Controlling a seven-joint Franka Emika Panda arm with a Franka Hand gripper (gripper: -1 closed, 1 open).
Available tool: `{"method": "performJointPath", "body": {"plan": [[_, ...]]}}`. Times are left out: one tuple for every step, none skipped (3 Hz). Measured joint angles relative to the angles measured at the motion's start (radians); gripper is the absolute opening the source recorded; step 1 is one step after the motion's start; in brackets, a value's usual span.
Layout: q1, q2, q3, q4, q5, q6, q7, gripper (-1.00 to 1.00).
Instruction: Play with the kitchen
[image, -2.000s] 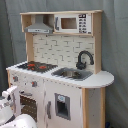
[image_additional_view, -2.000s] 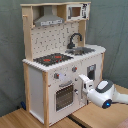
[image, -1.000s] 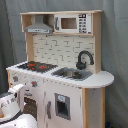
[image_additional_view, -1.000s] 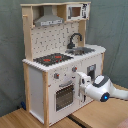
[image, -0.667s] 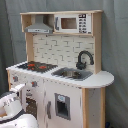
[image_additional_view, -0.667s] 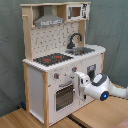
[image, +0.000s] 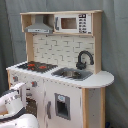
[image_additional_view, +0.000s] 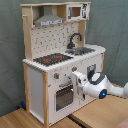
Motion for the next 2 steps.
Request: {"method": "performJointPath", "body": {"plan": [[0.0,0.0,0.0,0.0,0.0,0.0,-0.002,-1.0],[0.054,0.004,0.012,-0.01,0.001,-0.101,0.037,-1.0]]}}
